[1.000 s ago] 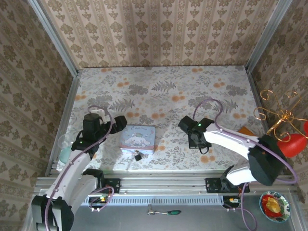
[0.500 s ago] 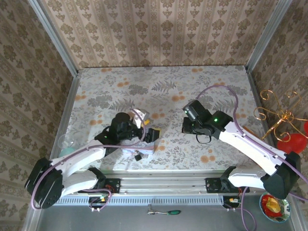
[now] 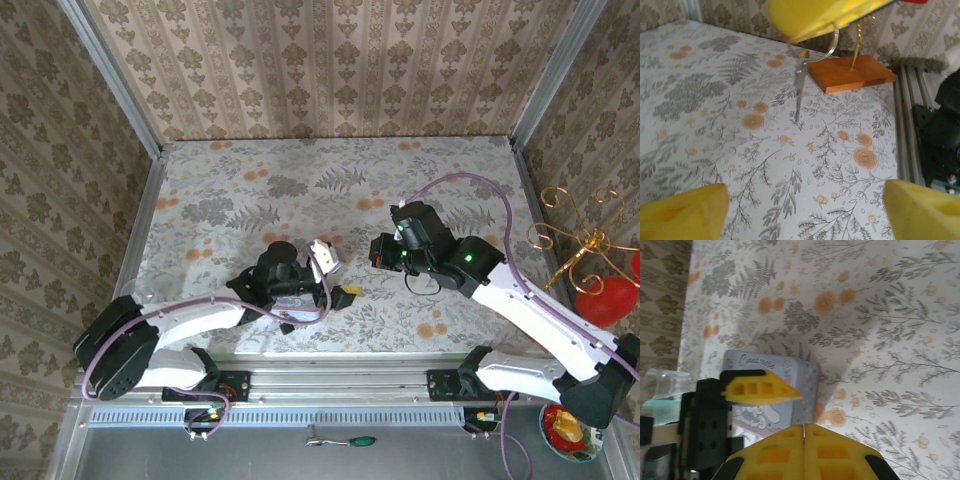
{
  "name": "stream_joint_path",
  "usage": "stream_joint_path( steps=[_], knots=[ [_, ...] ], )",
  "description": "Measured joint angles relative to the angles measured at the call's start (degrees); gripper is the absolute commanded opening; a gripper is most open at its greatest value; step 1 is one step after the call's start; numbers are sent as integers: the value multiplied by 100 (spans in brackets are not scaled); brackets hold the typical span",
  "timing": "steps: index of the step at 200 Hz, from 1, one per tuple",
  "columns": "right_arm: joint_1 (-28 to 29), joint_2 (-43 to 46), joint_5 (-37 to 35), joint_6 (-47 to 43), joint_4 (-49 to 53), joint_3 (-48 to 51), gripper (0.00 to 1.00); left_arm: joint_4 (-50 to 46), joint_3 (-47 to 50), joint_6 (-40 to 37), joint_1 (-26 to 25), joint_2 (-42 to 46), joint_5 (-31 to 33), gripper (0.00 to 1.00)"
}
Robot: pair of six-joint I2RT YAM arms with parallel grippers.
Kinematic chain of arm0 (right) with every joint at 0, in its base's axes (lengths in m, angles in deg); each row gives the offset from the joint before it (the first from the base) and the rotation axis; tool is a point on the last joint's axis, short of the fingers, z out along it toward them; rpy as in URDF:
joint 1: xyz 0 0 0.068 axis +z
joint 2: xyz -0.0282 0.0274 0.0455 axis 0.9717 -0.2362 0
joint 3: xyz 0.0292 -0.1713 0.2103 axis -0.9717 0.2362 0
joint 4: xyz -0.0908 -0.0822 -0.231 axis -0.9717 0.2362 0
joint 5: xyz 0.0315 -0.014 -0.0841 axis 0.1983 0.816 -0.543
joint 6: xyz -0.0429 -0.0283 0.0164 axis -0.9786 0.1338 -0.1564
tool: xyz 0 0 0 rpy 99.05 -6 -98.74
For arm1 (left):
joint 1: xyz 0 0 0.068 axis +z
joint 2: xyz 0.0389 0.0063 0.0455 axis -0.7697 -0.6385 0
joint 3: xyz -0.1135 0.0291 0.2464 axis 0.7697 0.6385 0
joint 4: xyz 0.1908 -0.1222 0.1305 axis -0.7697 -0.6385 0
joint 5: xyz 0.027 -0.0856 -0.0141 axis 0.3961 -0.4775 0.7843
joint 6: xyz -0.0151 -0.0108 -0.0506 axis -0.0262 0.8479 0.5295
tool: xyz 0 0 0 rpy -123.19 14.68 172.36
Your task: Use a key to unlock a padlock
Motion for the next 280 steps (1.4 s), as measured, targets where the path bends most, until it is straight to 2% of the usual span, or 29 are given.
stream_joint_path(
  steps=[19,45,69,101,177,215,265,280],
  knots=[
    [39,17,48,57,-181,76,0,295,-87,-44,4,-251,-197,57],
    [50,37,111,136,-376,238,0,789,-90,-33,37,-533,-400,51],
    [55,39,153,186,-494,299,0,1126,-90,37,140,-612,-476,40],
    [55,46,166,186,-570,299,0,1449,-90,197,302,-612,-586,37],
    [57,81,188,227,-822,313,0,1617,-90,402,437,-612,-896,23],
    [57,66,192,227,-824,313,0,1609,-90,433,450,-612,-1060,0],
    [57,-9,205,227,-857,313,0,1574,-90,426,542,-619,-1145,0],
    [57,-9,205,236,-868,313,16,1561,-90,424,588,-614,-1097,0]
  ],
)
